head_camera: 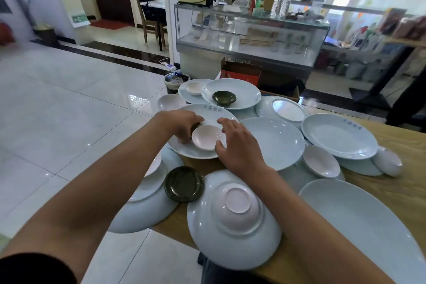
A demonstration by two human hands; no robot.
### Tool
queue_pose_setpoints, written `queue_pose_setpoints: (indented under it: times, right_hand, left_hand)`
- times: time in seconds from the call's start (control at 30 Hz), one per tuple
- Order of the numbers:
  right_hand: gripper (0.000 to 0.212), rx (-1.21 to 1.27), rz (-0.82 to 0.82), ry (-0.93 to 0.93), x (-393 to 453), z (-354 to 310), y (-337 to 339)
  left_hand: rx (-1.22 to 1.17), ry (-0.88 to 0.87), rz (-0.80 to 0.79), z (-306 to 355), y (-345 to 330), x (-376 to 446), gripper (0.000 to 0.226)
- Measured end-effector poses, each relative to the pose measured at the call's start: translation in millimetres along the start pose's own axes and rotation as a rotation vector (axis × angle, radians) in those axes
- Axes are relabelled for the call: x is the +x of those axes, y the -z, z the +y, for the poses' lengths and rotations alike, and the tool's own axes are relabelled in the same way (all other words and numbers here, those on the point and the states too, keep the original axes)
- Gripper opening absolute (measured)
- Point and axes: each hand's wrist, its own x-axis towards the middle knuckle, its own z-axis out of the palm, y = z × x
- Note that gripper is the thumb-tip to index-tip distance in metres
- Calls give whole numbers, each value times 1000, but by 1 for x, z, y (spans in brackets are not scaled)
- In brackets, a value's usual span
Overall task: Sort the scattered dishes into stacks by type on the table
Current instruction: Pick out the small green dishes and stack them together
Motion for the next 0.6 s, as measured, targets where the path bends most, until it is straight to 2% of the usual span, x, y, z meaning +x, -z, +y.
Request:
queue_pose_setpoints:
  times: [0.1,0.27,0.47,0.6]
  right_hand:
    - [53,2,-6,10,0,-1,-4]
    - [53,5,-13,10,1,-3,-8]
    - [53,29,-8,4,-2,-2,-10]
    - [53,36,-2,-1,-3,0,-10]
  left_hand:
    - [17,-41,26,0,2,3,80]
    - [-9,-61,66,0,1,3,74]
    - [-63,-84,268,-3,-4,-4,16]
    - [-171,-62,405,-8,-6,-8,11]
